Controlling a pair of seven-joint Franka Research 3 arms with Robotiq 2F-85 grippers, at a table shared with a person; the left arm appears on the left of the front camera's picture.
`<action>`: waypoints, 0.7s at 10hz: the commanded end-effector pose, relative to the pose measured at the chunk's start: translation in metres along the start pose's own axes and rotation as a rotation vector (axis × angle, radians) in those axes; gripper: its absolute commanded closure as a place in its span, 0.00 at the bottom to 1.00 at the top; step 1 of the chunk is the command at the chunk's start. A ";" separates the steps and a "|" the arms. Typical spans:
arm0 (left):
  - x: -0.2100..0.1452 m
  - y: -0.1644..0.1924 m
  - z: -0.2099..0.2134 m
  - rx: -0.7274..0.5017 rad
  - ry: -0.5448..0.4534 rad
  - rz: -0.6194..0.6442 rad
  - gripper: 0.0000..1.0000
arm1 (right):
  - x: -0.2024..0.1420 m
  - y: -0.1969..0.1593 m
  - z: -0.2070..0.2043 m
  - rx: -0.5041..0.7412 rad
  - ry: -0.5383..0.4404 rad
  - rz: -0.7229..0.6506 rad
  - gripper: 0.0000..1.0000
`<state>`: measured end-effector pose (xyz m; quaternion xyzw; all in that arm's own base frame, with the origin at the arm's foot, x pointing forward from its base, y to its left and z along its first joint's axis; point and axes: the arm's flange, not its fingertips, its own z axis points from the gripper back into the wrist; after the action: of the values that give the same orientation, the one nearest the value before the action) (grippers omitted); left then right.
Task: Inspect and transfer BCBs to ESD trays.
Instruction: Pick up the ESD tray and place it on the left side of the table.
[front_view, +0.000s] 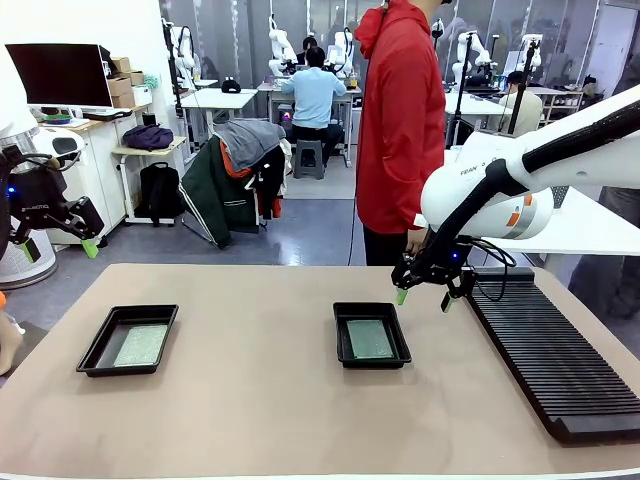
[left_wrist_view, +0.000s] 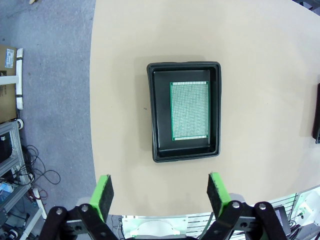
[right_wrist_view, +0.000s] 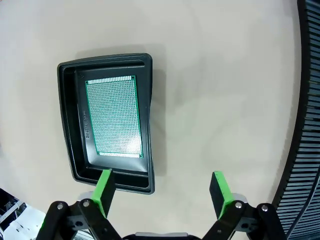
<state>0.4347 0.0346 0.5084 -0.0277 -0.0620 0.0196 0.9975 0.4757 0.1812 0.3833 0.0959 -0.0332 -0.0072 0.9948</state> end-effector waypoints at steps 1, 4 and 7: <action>0.000 0.001 -0.002 0.000 -0.006 0.001 0.00 | -0.001 0.002 -0.002 0.004 0.005 -0.001 0.00; 0.000 0.001 -0.002 0.000 -0.006 0.001 0.00 | -0.001 0.002 -0.002 0.004 0.005 -0.001 0.00; 0.000 0.001 -0.002 0.000 -0.006 0.001 0.00 | -0.001 0.002 -0.002 0.004 0.005 -0.001 0.00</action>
<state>0.4347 0.0346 0.5084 -0.0277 -0.0620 0.0196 0.9975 0.4757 0.1812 0.3833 0.0959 -0.0332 -0.0072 0.9948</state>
